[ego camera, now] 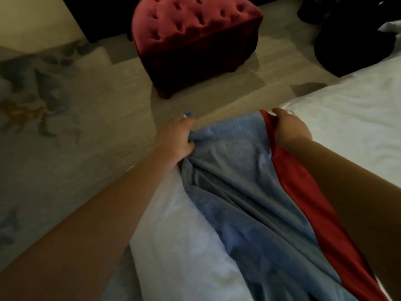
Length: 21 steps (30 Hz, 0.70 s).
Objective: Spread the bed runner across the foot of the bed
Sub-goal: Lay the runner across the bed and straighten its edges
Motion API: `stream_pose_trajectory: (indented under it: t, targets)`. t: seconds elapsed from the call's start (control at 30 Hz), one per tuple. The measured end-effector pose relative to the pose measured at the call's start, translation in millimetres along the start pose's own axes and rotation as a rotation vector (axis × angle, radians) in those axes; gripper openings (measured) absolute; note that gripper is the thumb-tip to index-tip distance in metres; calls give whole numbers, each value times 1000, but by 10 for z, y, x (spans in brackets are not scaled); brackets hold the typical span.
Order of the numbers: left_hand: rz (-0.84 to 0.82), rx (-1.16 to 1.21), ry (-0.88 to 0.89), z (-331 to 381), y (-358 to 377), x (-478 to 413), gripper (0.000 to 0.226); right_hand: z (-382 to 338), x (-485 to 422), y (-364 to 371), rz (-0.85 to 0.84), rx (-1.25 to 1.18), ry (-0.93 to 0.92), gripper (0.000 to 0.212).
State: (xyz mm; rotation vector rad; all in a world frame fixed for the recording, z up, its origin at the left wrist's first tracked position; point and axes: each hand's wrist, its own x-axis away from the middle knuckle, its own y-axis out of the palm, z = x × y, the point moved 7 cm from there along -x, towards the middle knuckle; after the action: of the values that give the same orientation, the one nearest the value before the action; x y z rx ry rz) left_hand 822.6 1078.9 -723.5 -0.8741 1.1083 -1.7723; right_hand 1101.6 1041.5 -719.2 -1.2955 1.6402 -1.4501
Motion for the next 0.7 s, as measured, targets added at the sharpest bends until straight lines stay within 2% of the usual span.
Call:
stream_pose_trajectory:
  t: [0.1, 0.17, 0.23, 0.37, 0.47, 0.53, 0.63, 0.7]
  targets:
    - [-80, -61, 125, 165, 62, -13, 45, 47, 17, 108, -61, 29, 13, 44]
    - [-181, -61, 154, 233, 178, 5, 53, 45, -18, 190, -125, 101, 32, 35]
    - [-254, -87, 157, 278, 296, 22, 56, 19, -54, 246, -166, 200, 38, 35]
    - [-276, -117, 144, 344, 352, -7, 50, -31, -93, 261, -181, 252, 18, 35]
    - [-293, -131, 141, 409, 304, -70, 47, -51, -129, 259, -281, 333, 62, 43]
    - [-292, -148, 137, 444, 270, -120, 45, -61, -150, 197, -186, 303, 48, 33]
    - [-277, -155, 131, 521, 262, -178, 45, 36, -138, -177, 171, 10, 62, 23]
    - [-240, -147, 134, 588, 263, -209, 44, 133, -182, -434, 329, -118, 104, 23]
